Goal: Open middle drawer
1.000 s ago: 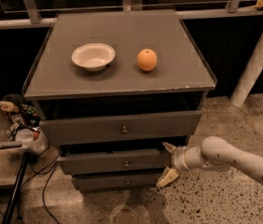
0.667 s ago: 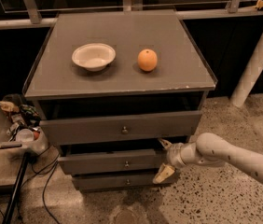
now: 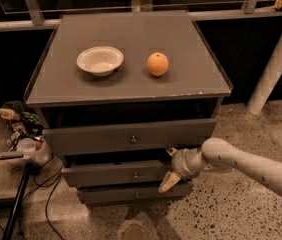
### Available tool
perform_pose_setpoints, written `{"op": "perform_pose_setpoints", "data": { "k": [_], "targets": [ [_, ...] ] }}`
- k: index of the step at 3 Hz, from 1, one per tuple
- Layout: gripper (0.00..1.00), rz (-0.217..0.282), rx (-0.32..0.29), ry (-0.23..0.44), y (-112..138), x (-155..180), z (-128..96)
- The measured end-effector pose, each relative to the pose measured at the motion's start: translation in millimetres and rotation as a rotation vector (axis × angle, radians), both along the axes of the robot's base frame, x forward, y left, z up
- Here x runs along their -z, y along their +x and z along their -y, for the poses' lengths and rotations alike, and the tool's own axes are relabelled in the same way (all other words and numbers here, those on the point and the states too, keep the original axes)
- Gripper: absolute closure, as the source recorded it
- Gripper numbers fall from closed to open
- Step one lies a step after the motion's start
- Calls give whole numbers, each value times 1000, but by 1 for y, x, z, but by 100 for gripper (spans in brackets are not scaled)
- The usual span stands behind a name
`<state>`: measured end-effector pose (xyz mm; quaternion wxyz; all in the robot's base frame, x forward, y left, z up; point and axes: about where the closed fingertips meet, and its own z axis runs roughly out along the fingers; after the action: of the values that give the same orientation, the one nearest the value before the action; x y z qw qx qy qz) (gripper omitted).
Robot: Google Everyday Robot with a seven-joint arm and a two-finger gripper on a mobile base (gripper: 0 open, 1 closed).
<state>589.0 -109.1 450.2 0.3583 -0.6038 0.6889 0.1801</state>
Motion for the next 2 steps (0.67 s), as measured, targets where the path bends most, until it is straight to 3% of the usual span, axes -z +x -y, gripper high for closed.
{"op": "perform_pose_setpoints", "data": {
  "k": [2],
  "targets": [
    [0,-101,15,-31,-17,48,8]
  ]
}}
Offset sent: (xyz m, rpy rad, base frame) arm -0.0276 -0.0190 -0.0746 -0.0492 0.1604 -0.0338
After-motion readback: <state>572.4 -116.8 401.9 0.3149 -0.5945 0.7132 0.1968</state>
